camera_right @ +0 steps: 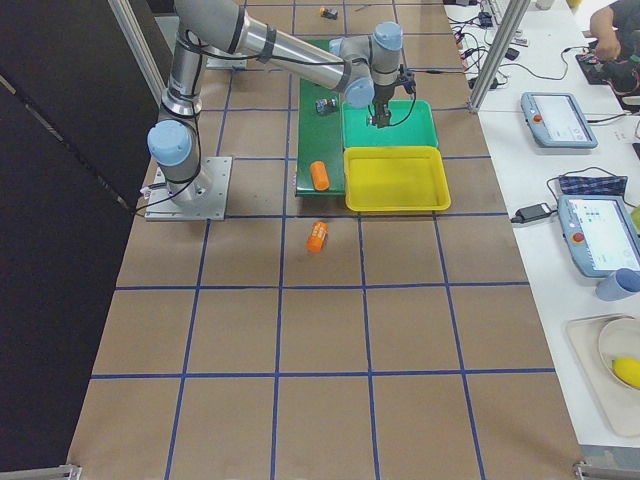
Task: Sort buttons by color to trays
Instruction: 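Lower the green-capped button into the green tray and open the right gripper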
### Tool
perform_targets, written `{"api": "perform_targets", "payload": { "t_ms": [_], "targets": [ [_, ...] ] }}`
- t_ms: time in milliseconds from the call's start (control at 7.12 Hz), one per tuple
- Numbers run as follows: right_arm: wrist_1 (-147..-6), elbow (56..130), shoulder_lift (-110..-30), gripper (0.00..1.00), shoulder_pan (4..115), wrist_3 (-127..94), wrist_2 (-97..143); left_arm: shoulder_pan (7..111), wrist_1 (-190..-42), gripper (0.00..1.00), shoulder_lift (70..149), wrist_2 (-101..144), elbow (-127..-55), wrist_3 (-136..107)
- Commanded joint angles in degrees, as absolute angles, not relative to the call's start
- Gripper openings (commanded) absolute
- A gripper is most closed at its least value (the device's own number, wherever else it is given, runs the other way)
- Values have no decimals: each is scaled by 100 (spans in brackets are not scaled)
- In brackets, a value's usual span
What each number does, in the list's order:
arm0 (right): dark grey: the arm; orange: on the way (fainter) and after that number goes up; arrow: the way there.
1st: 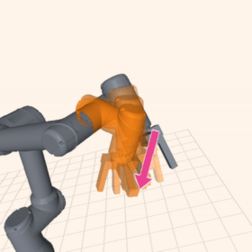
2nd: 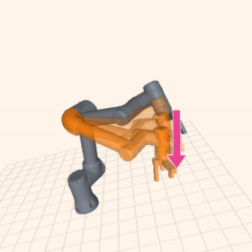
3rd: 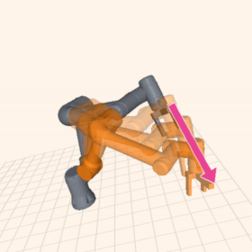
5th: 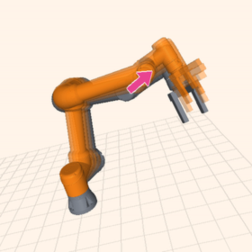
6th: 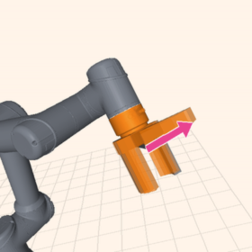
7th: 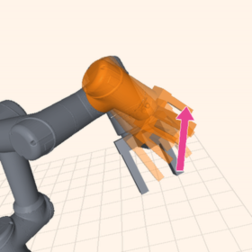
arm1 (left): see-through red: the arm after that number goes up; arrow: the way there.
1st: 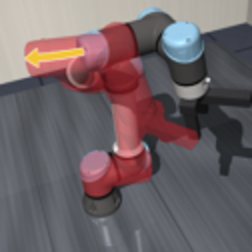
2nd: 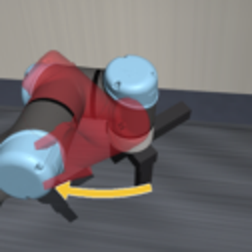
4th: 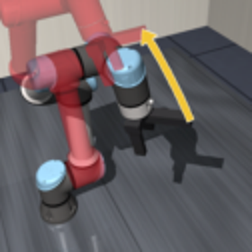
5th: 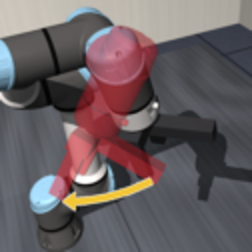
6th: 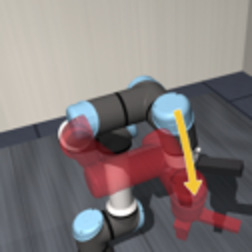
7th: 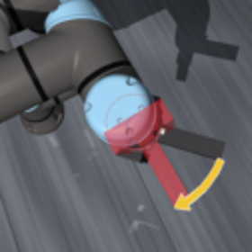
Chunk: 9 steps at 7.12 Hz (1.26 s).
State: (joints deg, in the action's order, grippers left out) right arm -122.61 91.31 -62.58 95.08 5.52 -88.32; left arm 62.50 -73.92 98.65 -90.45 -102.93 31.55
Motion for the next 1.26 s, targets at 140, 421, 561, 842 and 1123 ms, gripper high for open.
{"api": "perform_targets", "payload": {
  "t_ms": [140, 421, 561, 842, 1123],
  "targets": [
    [-11824, 9017, -6283, 100, 9466, 667, -8842, 6110, -6997, 100, 10027, -9314, -10519, 3775],
    [-11114, 9087, -6861, 100, 9413, 747, -8920, 5557, -5831, 100, 10535, -9360, -10836, 4468],
    [-10648, 9288, -7256, 100, 9326, 747, -8982, 5503, -5584, 100, 10799, -9352, -10802, 4534],
    [-10713, 10347, -8152, 100, 8949, 1017, -8974, 5284, -5081, 100, 11248, -9352, -10811, 5269],
    [-11832, 11578, -8656, 100, 8815, 1116, -8903, 5230, -5071, 100, 11469, -9351, -10854, 5396]
  ]
}}
